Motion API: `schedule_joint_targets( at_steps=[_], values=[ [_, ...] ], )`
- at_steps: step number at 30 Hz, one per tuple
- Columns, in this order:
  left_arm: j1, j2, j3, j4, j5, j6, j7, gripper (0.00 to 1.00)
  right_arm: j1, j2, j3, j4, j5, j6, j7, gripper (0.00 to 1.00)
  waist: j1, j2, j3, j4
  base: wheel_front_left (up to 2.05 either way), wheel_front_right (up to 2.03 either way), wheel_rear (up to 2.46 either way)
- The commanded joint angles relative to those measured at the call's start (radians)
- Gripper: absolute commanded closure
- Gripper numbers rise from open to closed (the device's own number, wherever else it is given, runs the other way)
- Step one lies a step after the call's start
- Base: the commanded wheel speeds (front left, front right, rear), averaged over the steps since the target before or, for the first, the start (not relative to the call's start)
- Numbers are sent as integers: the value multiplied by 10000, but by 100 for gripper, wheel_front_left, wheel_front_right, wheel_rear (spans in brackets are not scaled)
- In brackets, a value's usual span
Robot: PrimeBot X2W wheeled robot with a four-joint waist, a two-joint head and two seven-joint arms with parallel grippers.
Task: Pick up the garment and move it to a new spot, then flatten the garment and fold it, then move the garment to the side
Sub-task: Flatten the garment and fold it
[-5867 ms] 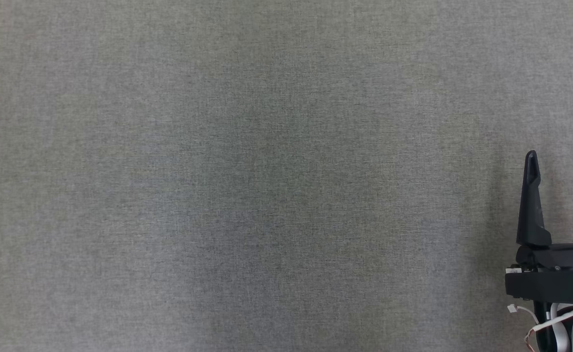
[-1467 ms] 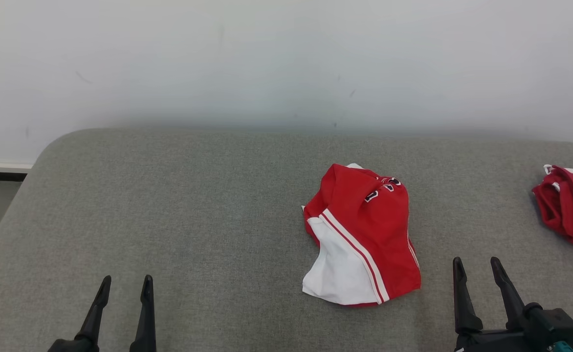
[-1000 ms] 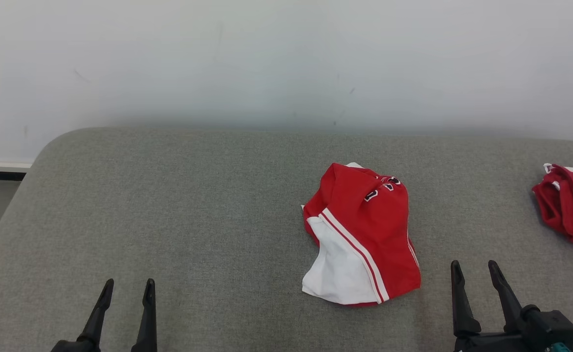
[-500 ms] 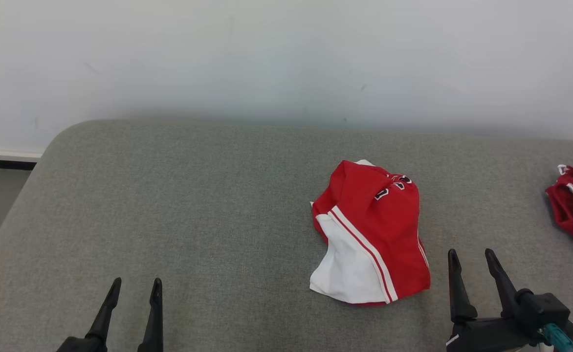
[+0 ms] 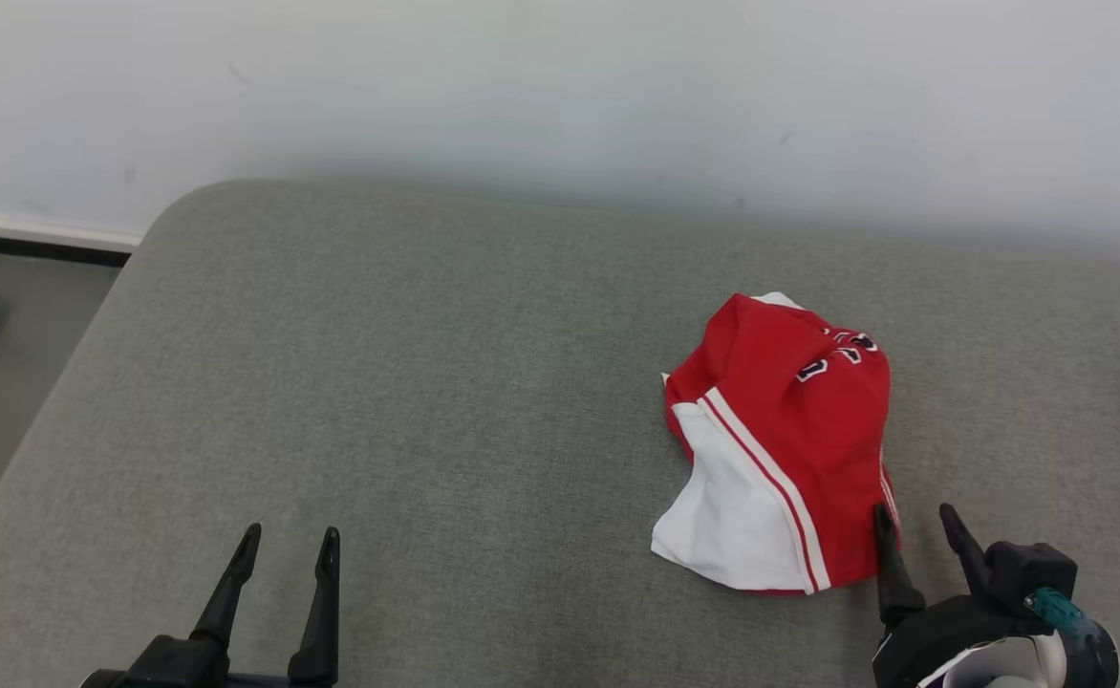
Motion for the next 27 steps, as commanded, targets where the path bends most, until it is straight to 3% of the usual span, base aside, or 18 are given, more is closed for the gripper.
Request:
schedule_joint_targets(
  at_steps=[1, 9, 10, 11, 19, 27],
  values=[
    [-123, 58, -21, 50, -39, 12, -30, 0, -182, -37, 18, 348, 89, -27, 0, 0, -1, 0, 182, 204, 0, 0, 0],
    [-302, 81, -149, 157, -97, 11, -30, 0, -694, 135, 102, 1810, 306, -26, -1, 0, -1, 0, 370, 424, 0, 0, 0],
    [-341, 86, -145, 165, -93, 11, -30, 0, -731, 161, 133, 1946, 384, -26, 1, 60, -1, 0, 383, 445, 0, 0, 0],
    [-377, 88, -143, 174, -96, 11, -30, 0, -754, 183, 156, 2036, 423, -27, 1, 100, -1, 0, 389, 459, 0, 0, 0],
    [-165, 86, 45, 242, -40, 10, -30, 0, -669, -123, -542, 1487, 389, -27, -2, 100, -1, 0, 180, 245, 0, 0, 0],
    [9, -12, 94, 218, 13, 12, -30, 0, -535, -1310, -1321, 475, 26, -27, -3, 100, -1, 0, -101, -124, 0, 0, 0]
  ],
)
